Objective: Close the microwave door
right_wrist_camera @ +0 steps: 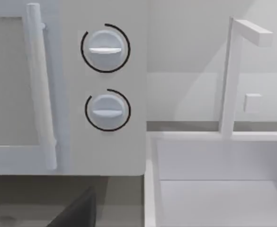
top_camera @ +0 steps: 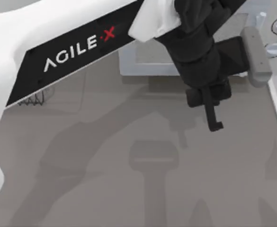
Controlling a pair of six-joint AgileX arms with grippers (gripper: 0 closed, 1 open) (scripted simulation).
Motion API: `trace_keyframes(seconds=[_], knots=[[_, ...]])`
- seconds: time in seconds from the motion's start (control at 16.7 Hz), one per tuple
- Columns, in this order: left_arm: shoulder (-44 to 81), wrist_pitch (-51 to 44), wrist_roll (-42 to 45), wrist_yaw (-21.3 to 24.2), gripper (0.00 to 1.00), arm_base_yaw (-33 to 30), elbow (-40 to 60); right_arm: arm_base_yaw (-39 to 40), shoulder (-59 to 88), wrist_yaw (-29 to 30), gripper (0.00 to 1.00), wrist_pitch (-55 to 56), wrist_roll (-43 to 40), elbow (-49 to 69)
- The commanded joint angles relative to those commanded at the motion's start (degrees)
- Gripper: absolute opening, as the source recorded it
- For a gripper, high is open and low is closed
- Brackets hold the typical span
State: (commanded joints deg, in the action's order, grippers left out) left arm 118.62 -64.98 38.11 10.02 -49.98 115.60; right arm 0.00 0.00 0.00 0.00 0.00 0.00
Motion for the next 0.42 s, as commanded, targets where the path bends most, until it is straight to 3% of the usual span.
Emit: trace_keyframes(seconds=[0.24, 0.42], knots=[[-1.2, -0.7, -2.0, 7.1, 0.00, 6.6, 1.0, 0.0, 0.0, 0.0, 1.00, 0.0, 0.0, 0.0], [-1.4, -1.0, -3.1, 8.8, 0.00, 8.4, 2.2, 0.0, 0.0, 0.0, 1.00, 0.0, 0.0, 0.0]])
